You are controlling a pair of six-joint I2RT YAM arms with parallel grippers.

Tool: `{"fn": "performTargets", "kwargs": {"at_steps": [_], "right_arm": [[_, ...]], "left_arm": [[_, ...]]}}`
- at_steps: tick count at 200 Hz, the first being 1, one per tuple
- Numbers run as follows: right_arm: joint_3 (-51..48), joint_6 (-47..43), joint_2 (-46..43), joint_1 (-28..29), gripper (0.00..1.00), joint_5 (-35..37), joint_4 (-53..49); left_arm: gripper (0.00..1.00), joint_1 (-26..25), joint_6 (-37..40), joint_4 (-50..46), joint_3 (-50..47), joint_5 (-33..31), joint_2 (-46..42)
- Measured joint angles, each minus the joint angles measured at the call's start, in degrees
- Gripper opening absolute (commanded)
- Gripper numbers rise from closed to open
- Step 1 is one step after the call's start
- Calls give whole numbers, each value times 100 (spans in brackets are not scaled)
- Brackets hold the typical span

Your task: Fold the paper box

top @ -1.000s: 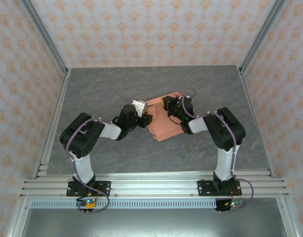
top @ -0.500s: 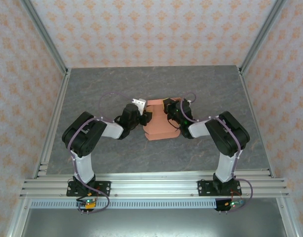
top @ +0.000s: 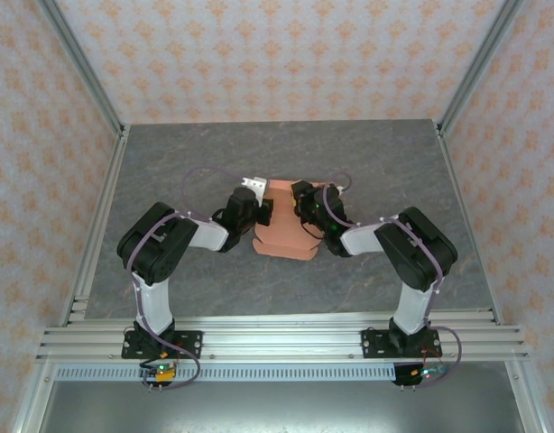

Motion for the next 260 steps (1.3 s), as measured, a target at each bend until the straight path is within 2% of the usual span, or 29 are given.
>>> {"fn": "performTargets", "kwargs": {"at_steps": [60, 98, 123, 167, 188, 206, 228, 260], "right_arm": [[-396, -127, -1307, 24, 52, -153, -1207], [-195, -420, -2610, 94, 59, -195, -2883], [584, -1335, -2935, 28, 60, -223, -4216], [2426, -4028, -1893, -562, 62, -782, -5995], [3143, -5431, -1080, -737, 69, -1344, -6894], [3759, -6461, -308, -767, 68, -1902, -7565], [3904, -7169, 170, -754, 64, -2514, -7982], [3908, -7536, 330, -739, 53, -2981, -8240]], "left_arm": [[5, -92, 149, 50, -11, 35, 0], [5, -92, 249, 48, -39, 15, -2], [5, -92, 358, 136, -166, 15, -46], [6, -92, 680, 299, -466, 92, -208], [6, -92, 811, 463, -636, 216, -267], [7, -92, 916, 610, -730, 339, -271], [9, -92, 997, 629, -739, 457, -271], [13, -92, 1062, 645, -754, 511, -271]]}}
